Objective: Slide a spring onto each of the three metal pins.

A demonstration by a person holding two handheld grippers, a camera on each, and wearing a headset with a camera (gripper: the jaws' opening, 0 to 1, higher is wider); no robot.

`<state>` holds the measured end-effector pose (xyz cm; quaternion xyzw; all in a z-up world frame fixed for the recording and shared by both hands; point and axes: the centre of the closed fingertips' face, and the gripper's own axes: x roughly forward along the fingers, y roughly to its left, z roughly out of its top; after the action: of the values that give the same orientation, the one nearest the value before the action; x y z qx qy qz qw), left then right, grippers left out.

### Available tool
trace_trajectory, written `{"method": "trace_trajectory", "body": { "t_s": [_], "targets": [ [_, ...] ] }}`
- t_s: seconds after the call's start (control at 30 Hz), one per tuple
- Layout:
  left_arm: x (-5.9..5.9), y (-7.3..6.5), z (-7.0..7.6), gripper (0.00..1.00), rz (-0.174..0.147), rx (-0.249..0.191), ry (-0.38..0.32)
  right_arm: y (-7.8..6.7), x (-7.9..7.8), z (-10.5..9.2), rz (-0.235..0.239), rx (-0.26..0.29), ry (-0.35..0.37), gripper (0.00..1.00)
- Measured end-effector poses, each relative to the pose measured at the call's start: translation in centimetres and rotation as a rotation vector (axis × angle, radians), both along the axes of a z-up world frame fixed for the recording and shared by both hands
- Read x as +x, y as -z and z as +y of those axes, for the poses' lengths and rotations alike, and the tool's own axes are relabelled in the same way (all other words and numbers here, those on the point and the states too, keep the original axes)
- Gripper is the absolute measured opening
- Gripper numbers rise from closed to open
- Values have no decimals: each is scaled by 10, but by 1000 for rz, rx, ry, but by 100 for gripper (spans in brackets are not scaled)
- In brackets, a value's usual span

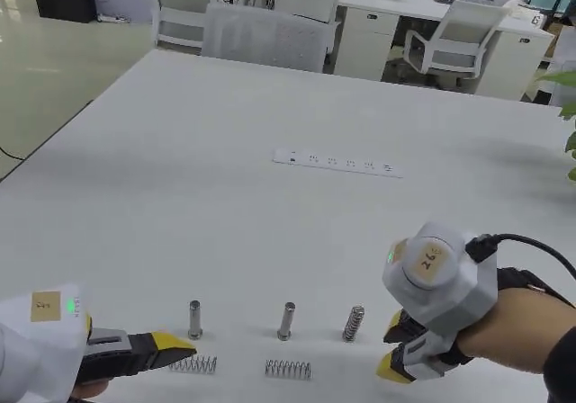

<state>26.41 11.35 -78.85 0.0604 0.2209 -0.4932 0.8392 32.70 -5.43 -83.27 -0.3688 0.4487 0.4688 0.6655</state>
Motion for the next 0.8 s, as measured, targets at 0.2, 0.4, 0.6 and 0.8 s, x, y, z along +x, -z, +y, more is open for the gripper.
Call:
{"method": "trace_trajectory", "body": {
  "t_s": [0.2, 0.4, 0.6, 0.8],
  "targets": [
    [-1, 1, 0, 37, -1, 2, 6, -1, -7, 3, 0, 6, -4, 21],
    [-1, 1, 0, 37, -3, 2, 9, -1, -16, 8, 8, 13, -9, 21],
    [-1, 0, -1, 37, -7, 1, 13, -3, -24, 16, 17, 26, -21, 21],
    [-1, 0, -2, 37, -13, 2, 17, -4, -32, 24, 25, 36, -39, 21]
  ]
}}
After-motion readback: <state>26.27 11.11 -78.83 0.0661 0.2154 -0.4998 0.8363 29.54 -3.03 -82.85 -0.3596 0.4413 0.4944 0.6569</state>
